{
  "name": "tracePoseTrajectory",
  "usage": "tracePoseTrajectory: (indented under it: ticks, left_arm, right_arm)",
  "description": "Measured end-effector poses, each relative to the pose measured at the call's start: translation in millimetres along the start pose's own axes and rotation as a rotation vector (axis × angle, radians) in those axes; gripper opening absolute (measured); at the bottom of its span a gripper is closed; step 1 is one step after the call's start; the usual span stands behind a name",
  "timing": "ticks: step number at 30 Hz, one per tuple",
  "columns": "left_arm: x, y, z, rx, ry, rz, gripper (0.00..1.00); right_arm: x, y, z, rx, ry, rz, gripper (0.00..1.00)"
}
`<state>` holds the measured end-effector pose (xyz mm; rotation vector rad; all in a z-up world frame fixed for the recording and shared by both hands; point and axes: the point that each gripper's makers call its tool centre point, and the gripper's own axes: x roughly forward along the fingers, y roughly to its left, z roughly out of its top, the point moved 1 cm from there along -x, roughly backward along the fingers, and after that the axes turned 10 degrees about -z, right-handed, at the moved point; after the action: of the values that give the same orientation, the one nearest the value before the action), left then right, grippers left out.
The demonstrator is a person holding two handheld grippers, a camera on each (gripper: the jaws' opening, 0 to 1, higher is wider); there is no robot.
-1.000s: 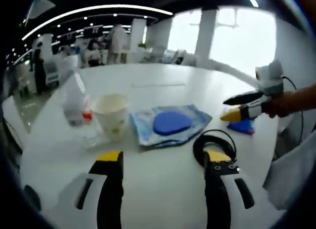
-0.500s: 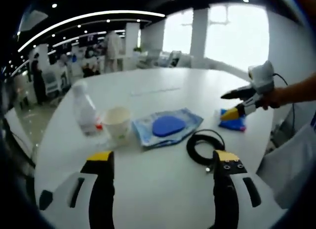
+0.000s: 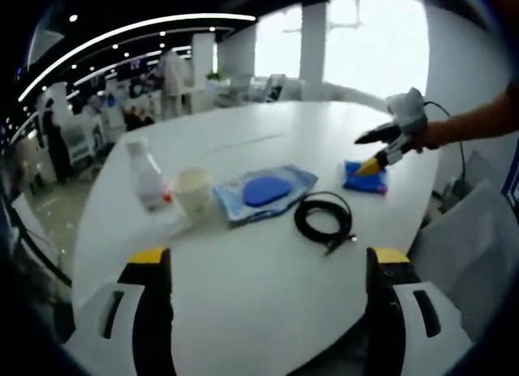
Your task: Arrange the tabletop items into an orderly group along one side of the table until the central work area is clear of visible clutter.
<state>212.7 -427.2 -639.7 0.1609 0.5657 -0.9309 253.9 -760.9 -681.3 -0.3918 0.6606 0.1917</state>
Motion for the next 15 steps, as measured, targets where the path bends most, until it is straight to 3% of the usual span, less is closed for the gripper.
tracePoseTrajectory:
  ticks: [4,8,15]
  left_arm:
    - [-9,-8.3,-6.7,-0.025,0.003,-0.031,1.00]
    - [-15,-5.0,-10.9,-0.054,0.007,-0.014,1.00]
    - [-25,-13.5,-6.4,-0.081,-0.017,-0.005,1.00]
  right_arm:
    - [-3,-8,-5.5,0.011,0.011,-0.011,0.76]
    - [-4,-11,-12.6,0.006,0.029,-0.009,0.76]
    - [-3,-15,-26.0,-0.046,0.065,-0.002,0.76]
